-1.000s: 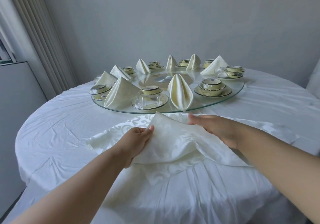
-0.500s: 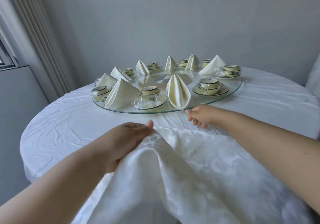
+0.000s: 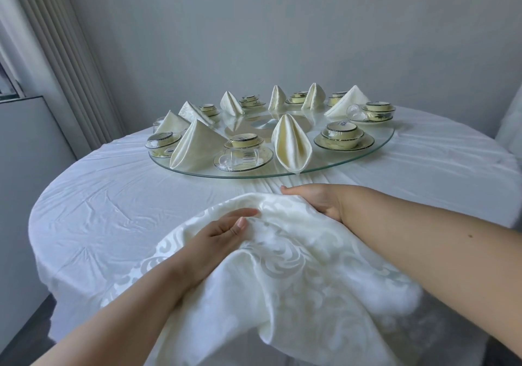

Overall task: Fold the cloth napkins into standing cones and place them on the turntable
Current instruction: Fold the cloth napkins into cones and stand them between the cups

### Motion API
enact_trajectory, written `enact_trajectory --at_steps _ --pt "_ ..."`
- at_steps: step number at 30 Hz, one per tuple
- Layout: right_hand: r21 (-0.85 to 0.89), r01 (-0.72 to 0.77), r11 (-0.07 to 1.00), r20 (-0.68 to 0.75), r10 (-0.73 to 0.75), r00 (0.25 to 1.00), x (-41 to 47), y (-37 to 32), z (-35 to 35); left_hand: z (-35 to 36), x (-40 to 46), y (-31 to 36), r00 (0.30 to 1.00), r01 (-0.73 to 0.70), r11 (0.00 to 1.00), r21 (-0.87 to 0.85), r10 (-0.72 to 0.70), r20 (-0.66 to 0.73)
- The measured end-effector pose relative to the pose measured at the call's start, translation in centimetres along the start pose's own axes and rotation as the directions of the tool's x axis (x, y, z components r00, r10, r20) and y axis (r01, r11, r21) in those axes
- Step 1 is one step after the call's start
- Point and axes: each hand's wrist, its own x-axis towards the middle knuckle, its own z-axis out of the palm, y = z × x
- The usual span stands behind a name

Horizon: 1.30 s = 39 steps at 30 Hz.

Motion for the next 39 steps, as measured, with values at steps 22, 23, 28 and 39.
enact_trajectory --at_steps 22,23,28,39 --pt "-0.708 0.183 0.682 -0.412 -0.61 0.677 -5.2 -1.2 -3.5 0.4 1.0 3.2 0.987 0.004 1.0 0.022 -0.008 0.16" --pt "-0.553 0.203 0.808 -0.42 -0.481 0.77 -5.3 -0.3 -2.8 0.2 1.1 2.9 0.979 -0.005 0.998 -0.065 0.018 0.205" --pt "-0.131 0.102 0.986 0.005 -0.102 0.995 -6.2 3.3 0.5 0.2 1.4 3.8 0.983 0.028 0.968 -0.251 0.019 0.181" --pt "0.314 0.098 0.944 0.29 -0.193 0.937 -5.7 3.5 0.7 0.5 3.1 4.9 0.999 -0.052 0.936 -0.347 0.054 -0.004"
